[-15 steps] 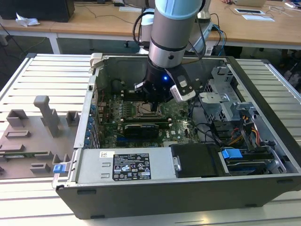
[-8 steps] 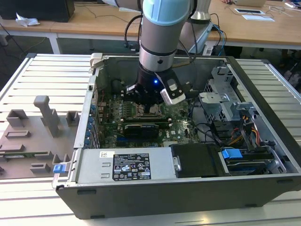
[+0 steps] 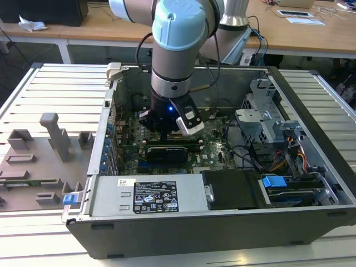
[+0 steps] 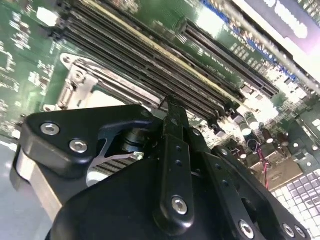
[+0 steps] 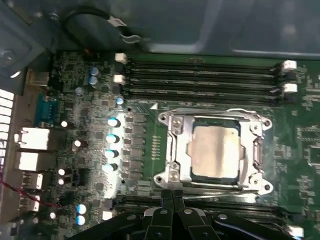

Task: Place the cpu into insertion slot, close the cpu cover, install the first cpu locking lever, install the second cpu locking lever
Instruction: 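Install the second cpu locking lever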

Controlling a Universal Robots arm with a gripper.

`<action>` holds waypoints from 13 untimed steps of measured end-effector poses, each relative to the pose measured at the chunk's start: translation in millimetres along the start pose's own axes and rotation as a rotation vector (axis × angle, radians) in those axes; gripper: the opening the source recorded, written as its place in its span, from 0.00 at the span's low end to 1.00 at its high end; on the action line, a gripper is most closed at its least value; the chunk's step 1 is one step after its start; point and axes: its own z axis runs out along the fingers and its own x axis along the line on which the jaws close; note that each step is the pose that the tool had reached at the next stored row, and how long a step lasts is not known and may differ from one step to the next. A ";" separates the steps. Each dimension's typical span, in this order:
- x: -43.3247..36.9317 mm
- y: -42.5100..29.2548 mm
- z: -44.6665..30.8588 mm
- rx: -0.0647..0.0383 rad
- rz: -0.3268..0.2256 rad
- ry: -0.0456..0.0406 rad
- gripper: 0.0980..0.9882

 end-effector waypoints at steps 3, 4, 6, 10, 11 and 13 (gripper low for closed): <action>6.5 0.0 3.5 -0.016 -0.008 0.0000 0.01; 7.0 -0.1 4.6 -0.018 -0.010 0.0003 0.01; 7.5 -0.5 7.4 -0.023 -0.016 0.0010 0.01; 7.2 3.5 10.3 -0.024 -0.029 0.0023 0.01; 7.1 6.6 10.8 -0.023 -0.034 0.0035 0.01; 7.0 7.8 11.3 -0.023 -0.040 0.0045 0.01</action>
